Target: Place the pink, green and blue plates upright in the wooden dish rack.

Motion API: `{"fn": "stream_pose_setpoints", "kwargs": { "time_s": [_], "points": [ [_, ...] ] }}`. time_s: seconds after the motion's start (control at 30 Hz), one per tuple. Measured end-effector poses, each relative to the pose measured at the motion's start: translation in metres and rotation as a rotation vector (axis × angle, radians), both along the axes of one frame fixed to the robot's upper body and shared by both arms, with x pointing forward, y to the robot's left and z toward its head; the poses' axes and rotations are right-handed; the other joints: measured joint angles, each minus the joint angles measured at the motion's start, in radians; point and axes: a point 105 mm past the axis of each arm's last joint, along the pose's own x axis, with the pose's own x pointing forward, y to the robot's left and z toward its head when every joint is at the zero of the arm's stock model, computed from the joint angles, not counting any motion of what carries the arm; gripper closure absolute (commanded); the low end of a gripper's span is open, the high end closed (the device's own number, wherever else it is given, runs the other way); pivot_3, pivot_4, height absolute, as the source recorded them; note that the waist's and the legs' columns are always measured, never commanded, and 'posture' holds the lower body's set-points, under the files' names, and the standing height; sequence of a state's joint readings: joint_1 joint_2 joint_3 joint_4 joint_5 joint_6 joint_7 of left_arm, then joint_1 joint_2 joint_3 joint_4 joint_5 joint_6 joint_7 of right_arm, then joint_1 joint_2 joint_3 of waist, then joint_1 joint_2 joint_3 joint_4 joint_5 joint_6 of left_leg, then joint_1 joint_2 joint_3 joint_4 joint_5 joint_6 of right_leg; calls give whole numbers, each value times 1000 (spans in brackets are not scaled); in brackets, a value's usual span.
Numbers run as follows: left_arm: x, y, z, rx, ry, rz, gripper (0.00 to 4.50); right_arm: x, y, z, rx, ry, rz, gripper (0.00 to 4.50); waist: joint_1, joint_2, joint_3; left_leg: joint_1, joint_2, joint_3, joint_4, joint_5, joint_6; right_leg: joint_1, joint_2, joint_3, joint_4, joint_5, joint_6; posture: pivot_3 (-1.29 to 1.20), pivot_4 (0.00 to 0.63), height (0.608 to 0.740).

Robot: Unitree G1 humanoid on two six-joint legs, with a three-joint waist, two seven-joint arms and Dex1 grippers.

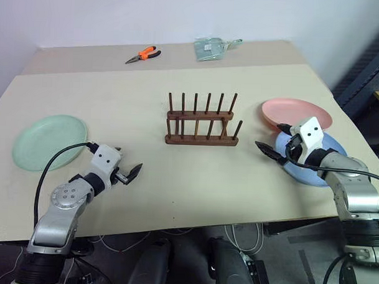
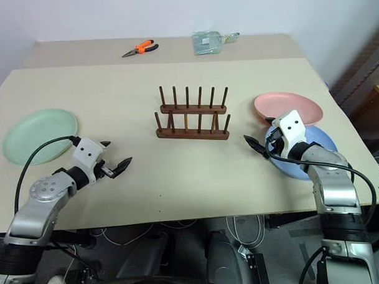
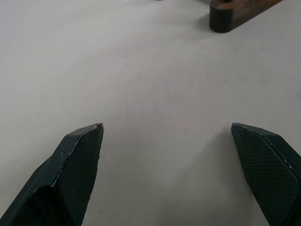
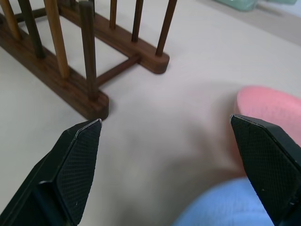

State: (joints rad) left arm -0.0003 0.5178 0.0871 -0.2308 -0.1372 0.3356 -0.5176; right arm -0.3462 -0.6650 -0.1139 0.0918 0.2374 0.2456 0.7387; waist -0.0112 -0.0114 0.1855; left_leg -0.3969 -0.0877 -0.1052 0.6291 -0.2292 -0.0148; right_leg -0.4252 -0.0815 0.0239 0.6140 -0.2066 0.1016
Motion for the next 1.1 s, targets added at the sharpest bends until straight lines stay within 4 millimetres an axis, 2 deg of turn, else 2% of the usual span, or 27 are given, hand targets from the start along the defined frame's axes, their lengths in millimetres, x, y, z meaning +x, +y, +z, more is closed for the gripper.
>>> {"fn": "stream_pose_setpoints", "kwargs": {
  "time_s": [0.13, 0.37, 0.47, 0.67, 0.8, 0.93, 1.03, 1.1],
  "points": [
    [1, -6, -1, -3, -1, -18, 51, 2, 10, -5, -13, -1, 21, 0, 1, 0, 0, 0, 0, 0, 0, 0, 0, 0, 0, 0, 0, 0, 0, 0, 150, 739],
    [12, -15, -2, -35, 15, -70, 51, 4, 11, -8, 1, 19, 29, 0, 1, 0, 0, 0, 0, 0, 0, 0, 0, 0, 0, 0, 0, 0, 0, 0, 150, 739],
    [25, -23, -1, -46, 30, -127, 51, 4, 12, -7, 2, 17, 26, 0, 2, 0, 0, 0, -1, 0, 1, 0, 0, 0, 0, -1, 0, 2, 3, 0, 150, 739],
    [66, -49, 4, -33, 32, -282, 51, -2, 8, -9, -46, -13, -21, 0, 9, 0, 0, 0, -1, 0, 1, 0, 0, 1, 0, -1, 0, 2, 3, 0, 150, 739],
    [92, -76, 7, -8, 59, -427, 51, -17, 0, -12, -55, -22, -70, 0, 28, 0, -1, 0, -2, 0, 2, 0, 0, 1, 0, -1, 0, 2, 4, 0, 150, 739],
    [102, -96, 7, -4, 84, -520, 51, -32, -10, -10, -61, -35, -141, 0, 25, 0, -1, 0, -3, 0, 2, -1, 2, 2, -1, -1, -1, 1, 5, 0, 150, 739],
    [104, -109, 5, -11, 103, -571, 923, -43, -15, -11, -69, -35, -182, 0, 25, 0, -1, 0, -3, 0, 2, -1, 2, 2, -2, -1, -1, 1, 6, 0, 150, 739],
    [102, -116, 3, -17, 114, -611, 1884, -48, -14, -12, -71, -35, -193, 0, 24, 0, -1, 0, -3, 0, 3, -1, 2, 2, -1, -1, 0, 1, 6, 0, 150, 739]
  ]
}}
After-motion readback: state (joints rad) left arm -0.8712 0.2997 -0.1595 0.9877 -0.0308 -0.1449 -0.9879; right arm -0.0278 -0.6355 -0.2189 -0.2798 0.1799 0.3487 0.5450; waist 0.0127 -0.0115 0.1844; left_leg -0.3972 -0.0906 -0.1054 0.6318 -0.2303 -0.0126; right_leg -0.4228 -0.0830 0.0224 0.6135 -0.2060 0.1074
